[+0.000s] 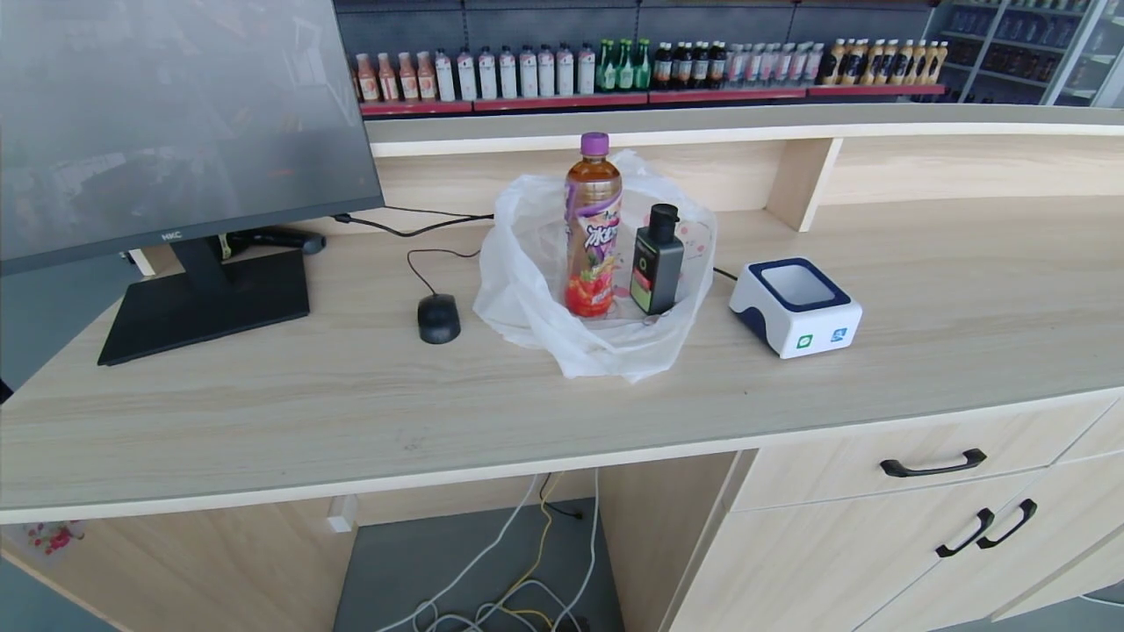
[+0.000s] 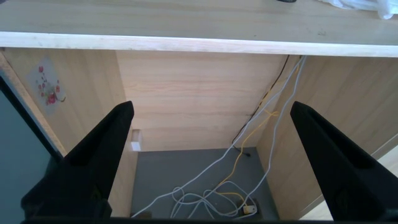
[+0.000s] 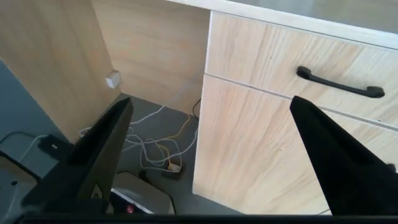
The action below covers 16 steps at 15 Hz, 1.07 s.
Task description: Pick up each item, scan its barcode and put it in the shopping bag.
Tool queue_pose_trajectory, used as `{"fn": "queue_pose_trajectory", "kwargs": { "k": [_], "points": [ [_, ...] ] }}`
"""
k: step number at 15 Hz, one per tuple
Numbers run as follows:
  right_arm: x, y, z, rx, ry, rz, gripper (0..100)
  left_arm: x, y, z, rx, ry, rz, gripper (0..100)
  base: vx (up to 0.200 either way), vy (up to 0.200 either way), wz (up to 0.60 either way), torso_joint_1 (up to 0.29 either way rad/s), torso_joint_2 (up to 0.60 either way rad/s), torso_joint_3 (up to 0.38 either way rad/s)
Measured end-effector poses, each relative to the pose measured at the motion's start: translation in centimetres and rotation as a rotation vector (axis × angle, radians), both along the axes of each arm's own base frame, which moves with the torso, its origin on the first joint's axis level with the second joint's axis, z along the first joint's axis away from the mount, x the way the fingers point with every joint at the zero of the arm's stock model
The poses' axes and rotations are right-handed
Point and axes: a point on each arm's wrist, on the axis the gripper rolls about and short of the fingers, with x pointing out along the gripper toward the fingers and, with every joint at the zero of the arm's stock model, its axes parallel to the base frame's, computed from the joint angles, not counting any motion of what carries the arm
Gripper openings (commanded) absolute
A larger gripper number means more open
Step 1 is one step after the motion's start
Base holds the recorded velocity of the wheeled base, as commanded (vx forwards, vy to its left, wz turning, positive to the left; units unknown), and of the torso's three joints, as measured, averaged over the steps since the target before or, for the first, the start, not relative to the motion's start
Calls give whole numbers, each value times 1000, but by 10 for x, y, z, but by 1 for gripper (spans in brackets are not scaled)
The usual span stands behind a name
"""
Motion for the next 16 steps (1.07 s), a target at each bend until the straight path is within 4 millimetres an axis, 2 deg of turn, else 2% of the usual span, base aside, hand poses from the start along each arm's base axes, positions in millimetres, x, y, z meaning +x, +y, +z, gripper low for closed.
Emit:
{"fn": "queue_pose_trajectory", "kwargs": {
  "k": [5, 7, 12, 15, 16],
  "points": [
    [-1, 4, 0, -4, 10, -342, 100, 0, 0, 0, -1, 0, 0, 100, 0, 0, 0, 0, 0, 0],
    [-4, 5, 0, 4, -18, -422, 100, 0, 0, 0, -1, 0, 0, 100, 0, 0, 0, 0, 0, 0],
    [-10, 7, -6, 82, -43, -427, 100, 0, 0, 0, 0, 0, 0, 100, 0, 0, 0, 0, 0, 0],
    [-11, 7, -9, 121, -38, -428, 100, 0, 0, 0, -2, 0, 0, 100, -200, 0, 0, 9, 6, 1],
    [-11, 7, -9, 121, -39, -428, 100, 0, 0, 0, -1, 0, 0, 100, 0, 0, 0, 0, 0, 0]
  ]
}}
